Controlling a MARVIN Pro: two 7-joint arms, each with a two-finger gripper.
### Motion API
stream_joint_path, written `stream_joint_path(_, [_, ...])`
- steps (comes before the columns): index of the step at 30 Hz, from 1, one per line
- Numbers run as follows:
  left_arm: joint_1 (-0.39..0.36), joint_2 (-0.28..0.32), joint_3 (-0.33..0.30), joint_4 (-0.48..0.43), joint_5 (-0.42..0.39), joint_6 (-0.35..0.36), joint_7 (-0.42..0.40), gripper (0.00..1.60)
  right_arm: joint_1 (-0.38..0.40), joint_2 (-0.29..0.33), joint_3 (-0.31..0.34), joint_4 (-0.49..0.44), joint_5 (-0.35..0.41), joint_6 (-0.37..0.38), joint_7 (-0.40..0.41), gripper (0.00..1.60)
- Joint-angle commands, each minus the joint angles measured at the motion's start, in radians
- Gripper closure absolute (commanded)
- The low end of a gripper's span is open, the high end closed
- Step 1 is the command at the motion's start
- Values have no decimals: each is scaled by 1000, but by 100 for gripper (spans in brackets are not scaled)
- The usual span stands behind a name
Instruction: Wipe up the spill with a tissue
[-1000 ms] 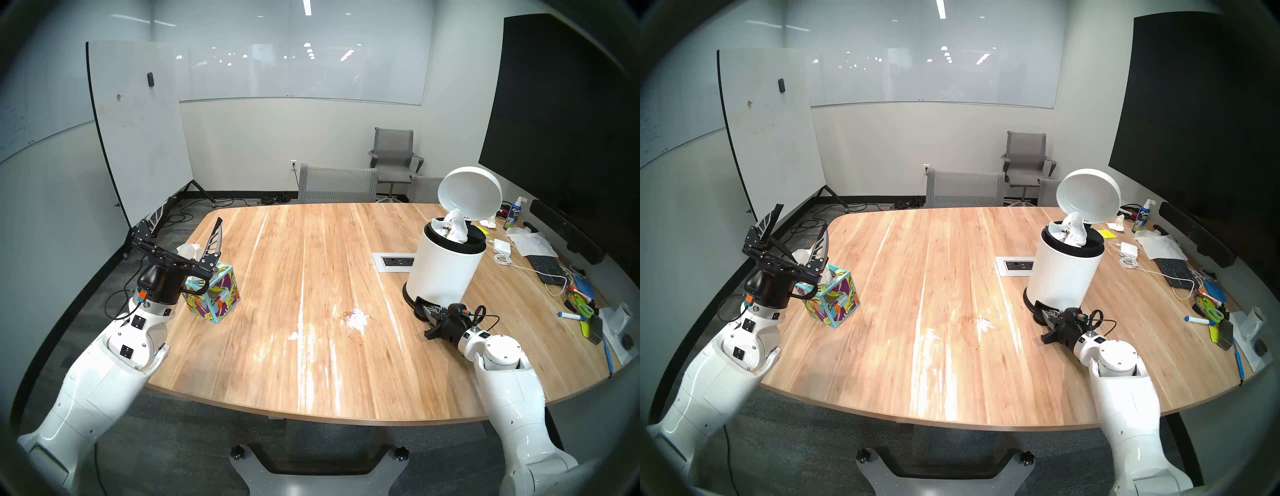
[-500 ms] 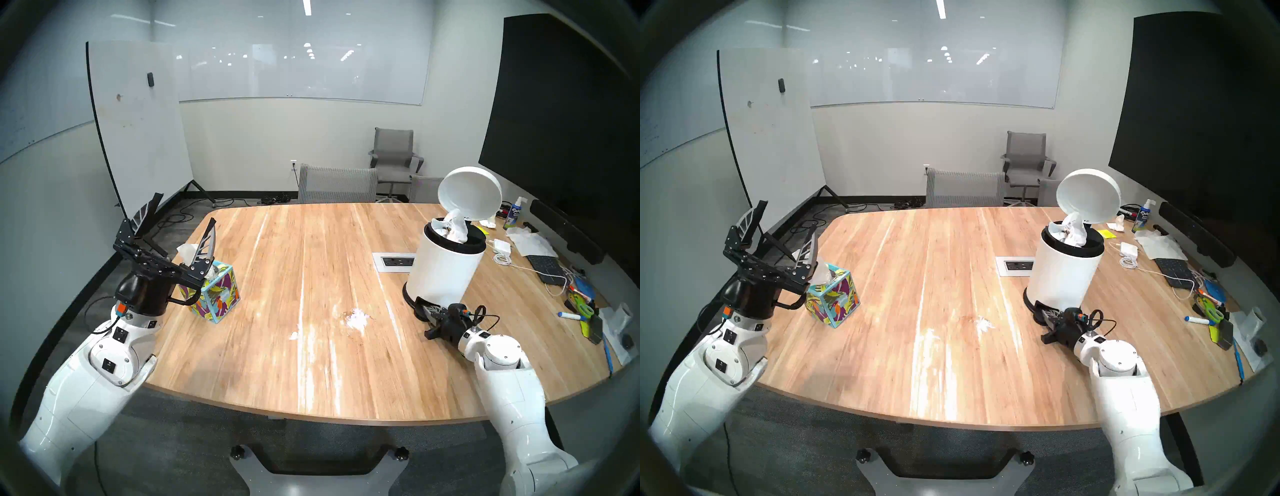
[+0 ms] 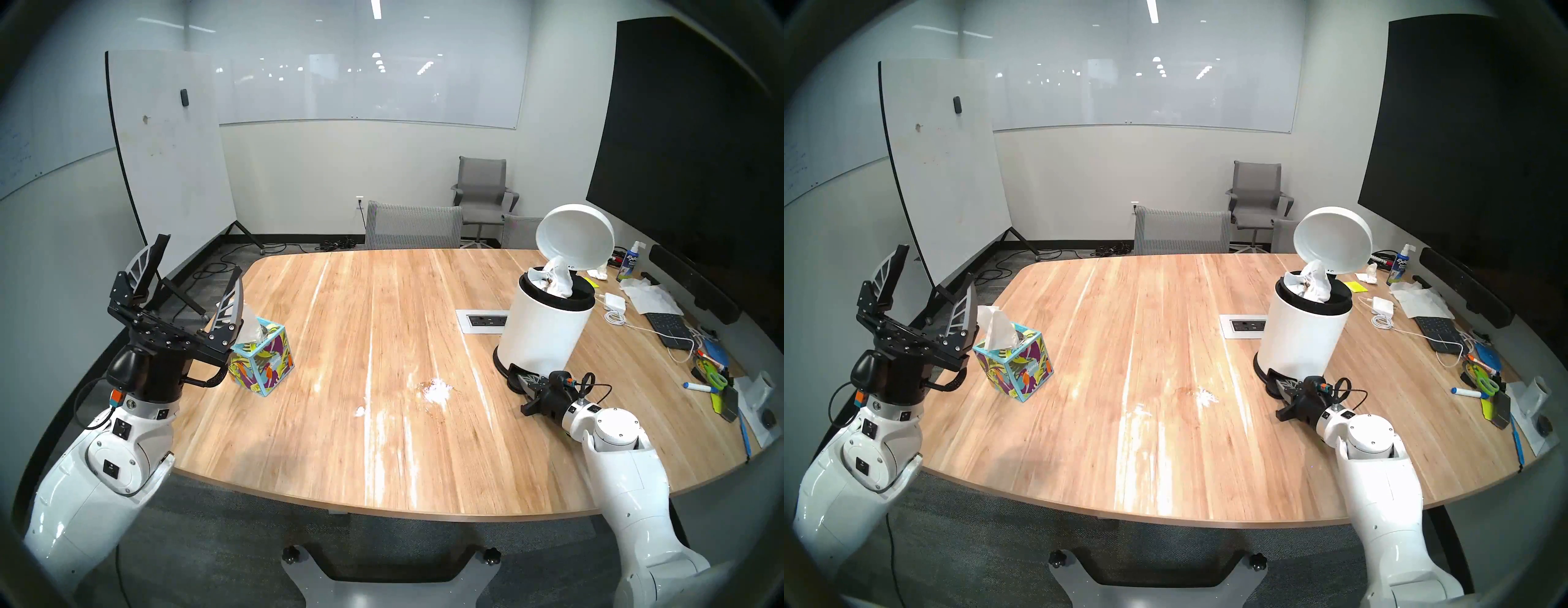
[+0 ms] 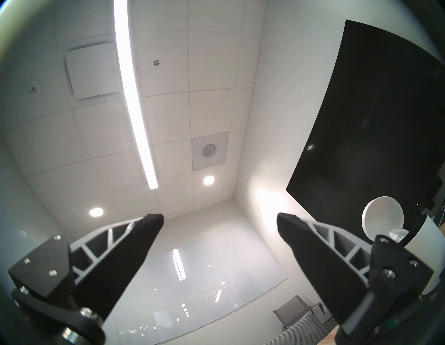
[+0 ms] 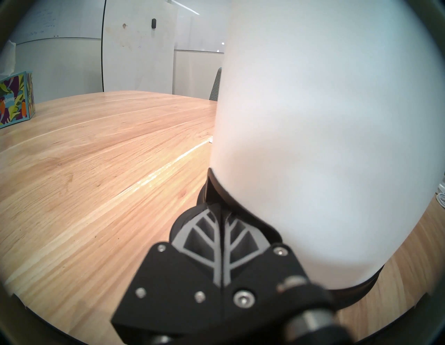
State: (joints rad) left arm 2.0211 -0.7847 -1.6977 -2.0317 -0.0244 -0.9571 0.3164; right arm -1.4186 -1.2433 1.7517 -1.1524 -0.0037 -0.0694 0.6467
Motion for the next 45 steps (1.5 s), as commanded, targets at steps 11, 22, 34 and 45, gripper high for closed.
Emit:
stream_joint_path(11, [235, -71, -161, -117, 13, -3, -6, 0, -70, -51, -63, -57, -30, 67, 7, 160])
stream_joint_path(22, [349, -101, -241, -166, 7, -3, -26, 0, -107, -73, -87, -136, -54, 111, -12, 160])
stream_joint_path(34, [458, -111, -319, -211, -40, -3, -69, 0, -197, -99, -105, -317, -95, 159, -56, 160])
stream_joint_path(45, [476, -118, -337, -217, -71, -3, -103, 0, -261, -128, -67, -460, -98, 129, -116, 160])
